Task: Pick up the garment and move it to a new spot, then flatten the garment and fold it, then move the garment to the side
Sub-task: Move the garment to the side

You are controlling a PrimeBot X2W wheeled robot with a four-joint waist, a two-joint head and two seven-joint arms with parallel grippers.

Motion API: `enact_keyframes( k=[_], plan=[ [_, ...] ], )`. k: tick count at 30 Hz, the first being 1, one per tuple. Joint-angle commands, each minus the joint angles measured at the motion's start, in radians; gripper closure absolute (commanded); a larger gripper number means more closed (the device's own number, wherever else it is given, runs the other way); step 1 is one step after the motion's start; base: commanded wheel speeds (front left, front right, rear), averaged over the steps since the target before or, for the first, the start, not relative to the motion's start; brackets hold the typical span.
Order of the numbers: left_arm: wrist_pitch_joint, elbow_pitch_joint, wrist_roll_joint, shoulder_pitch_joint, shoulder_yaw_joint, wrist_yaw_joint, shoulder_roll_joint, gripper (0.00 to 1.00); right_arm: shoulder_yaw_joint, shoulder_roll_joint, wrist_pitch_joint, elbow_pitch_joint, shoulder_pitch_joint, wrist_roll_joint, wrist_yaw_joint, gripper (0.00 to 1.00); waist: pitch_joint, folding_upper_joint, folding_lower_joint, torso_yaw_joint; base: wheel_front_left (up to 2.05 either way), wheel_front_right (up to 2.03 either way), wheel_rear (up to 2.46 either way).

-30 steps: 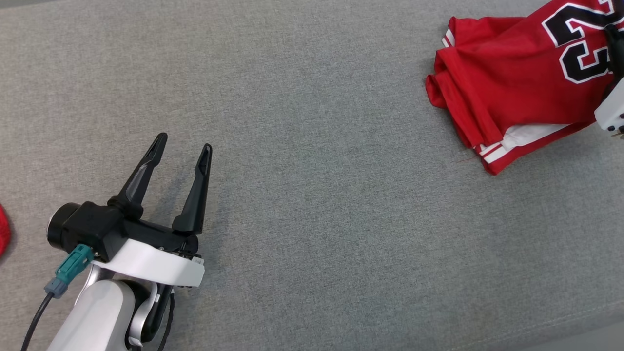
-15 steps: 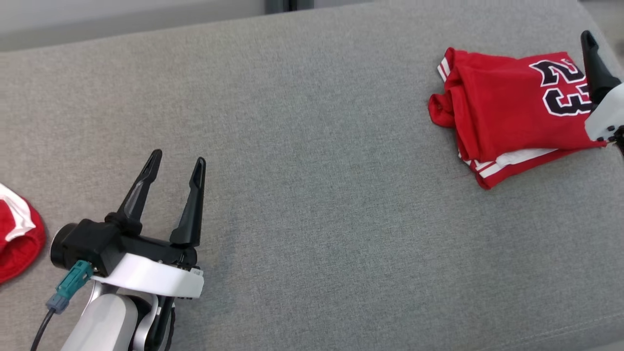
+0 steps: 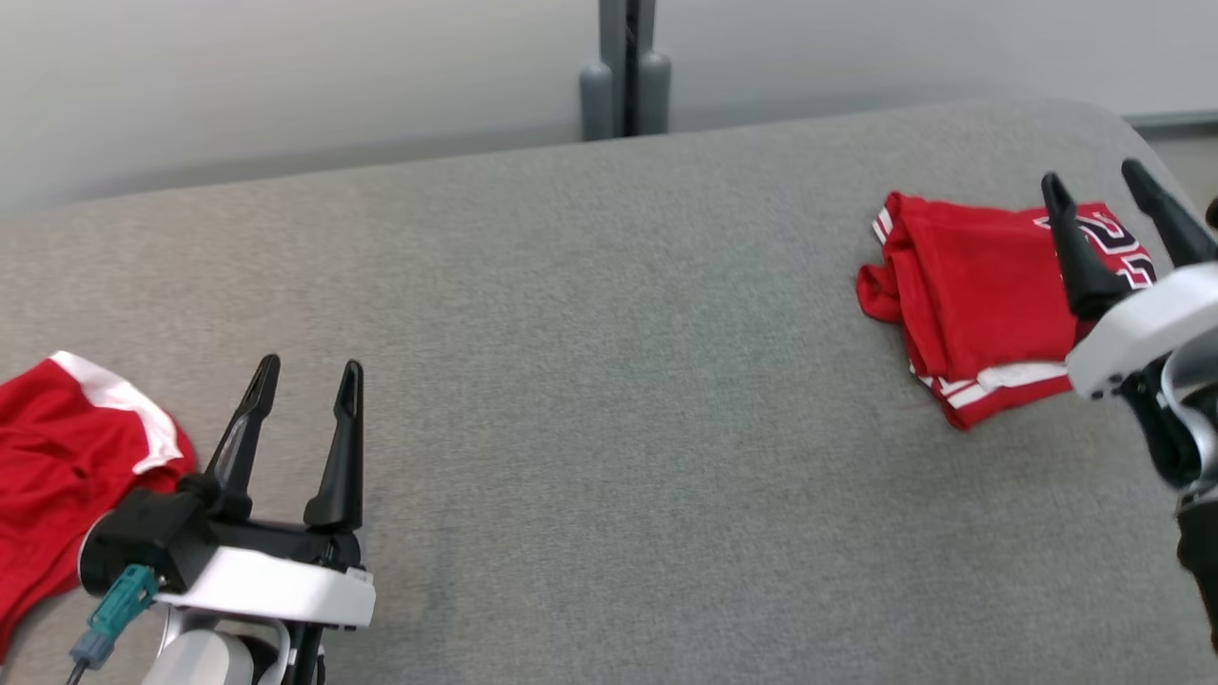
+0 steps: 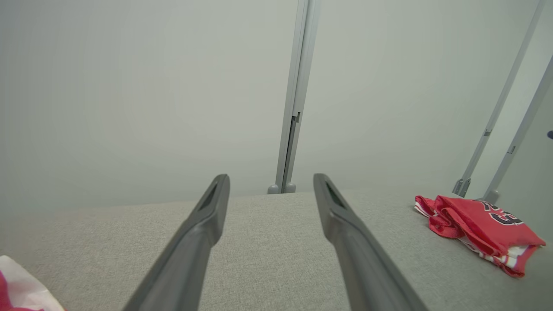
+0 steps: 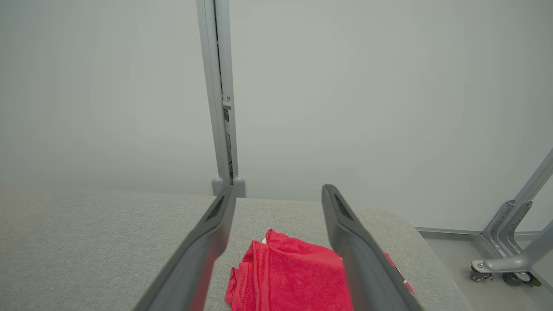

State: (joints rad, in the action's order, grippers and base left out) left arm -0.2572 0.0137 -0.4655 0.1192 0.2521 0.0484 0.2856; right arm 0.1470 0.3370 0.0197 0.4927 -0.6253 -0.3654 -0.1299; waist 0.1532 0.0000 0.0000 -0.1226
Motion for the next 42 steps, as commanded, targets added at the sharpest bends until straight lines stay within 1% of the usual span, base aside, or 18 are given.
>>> enact_keyframes(
  k=[1,4,5,6,8,13,20,24,29,37,42],
  plan=[
    [-0.005,-0.001,-0.004,-0.021,-0.01,0.009,0.001,0.0,-0.015,-0.009,-0.009,-0.044,0.049,0.008,-0.002,0.0,-0.044,0.0,0.0,0.038,0.0,0.0,0.0],
    [-0.006,-0.002,-0.008,-0.046,-0.018,0.013,-0.003,0.0,-0.053,-0.031,-0.022,-0.128,0.141,0.018,-0.002,0.0,-0.081,0.0,0.0,0.071,0.0,0.0,0.0],
    [-0.006,-0.002,-0.008,-0.046,-0.018,0.013,-0.003,0.0,-0.053,-0.031,-0.022,-0.128,0.141,0.018,-0.002,0.0,-0.081,0.0,0.0,0.071,0.0,0.0,0.0],
    [-0.007,-0.003,-0.009,-0.065,-0.023,0.015,-0.003,0.0,-0.078,-0.046,-0.035,-0.188,0.201,0.028,-0.002,0.0,-0.102,0.0,0.0,0.092,0.0,0.0,0.0],
    [-0.007,-0.006,-0.01,-0.083,-0.029,0.018,-0.004,0.0,-0.096,-0.065,-0.046,-0.243,0.256,0.033,-0.002,0.0,-0.119,0.0,0.0,0.111,0.0,0.0,0.0],
    [-0.008,-0.003,-0.015,-0.13,-0.038,0.022,-0.004,0.0,-0.135,-0.107,-0.055,-0.35,0.391,0.046,-0.002,0.0,-0.162,0.0,0.0,0.152,0.0,0.0,0.0],
    [-0.008,-0.014,-0.015,-0.178,-0.045,0.027,-0.011,0.0,-0.162,-0.156,-0.015,-0.458,0.538,0.057,-0.002,0.0,-0.184,0.0,0.0,0.193,0.0,0.0,0.0],
    [-0.008,-0.011,-0.006,-0.201,-0.044,0.032,-0.019,0.0,-0.153,-0.168,0.019,-0.486,0.608,0.063,-0.002,0.0,-0.195,0.0,0.0,0.205,0.0,0.0,0.0],
    [-0.008,0.002,0.025,-0.218,-0.038,0.024,-0.025,0.0,-0.136,-0.179,0.059,-0.495,0.675,0.067,-0.002,0.0,-0.208,0.0,0.0,0.205,0.0,0.0,0.0],
    [-0.009,0.003,0.06,-0.236,-0.049,0.011,-0.055,0.0,-0.101,-0.185,0.089,-0.492,0.729,0.058,-0.002,0.0,-0.22,0.0,0.0,0.186,0.0,0.0,0.0],
    [-0.009,0.005,0.081,-0.24,-0.059,-0.002,-0.063,0.0,-0.089,-0.19,0.097,-0.494,0.741,0.06,-0.002,0.0,-0.218,0.0,0.0,0.175,0.0,0.0,0.0]
  ],
)
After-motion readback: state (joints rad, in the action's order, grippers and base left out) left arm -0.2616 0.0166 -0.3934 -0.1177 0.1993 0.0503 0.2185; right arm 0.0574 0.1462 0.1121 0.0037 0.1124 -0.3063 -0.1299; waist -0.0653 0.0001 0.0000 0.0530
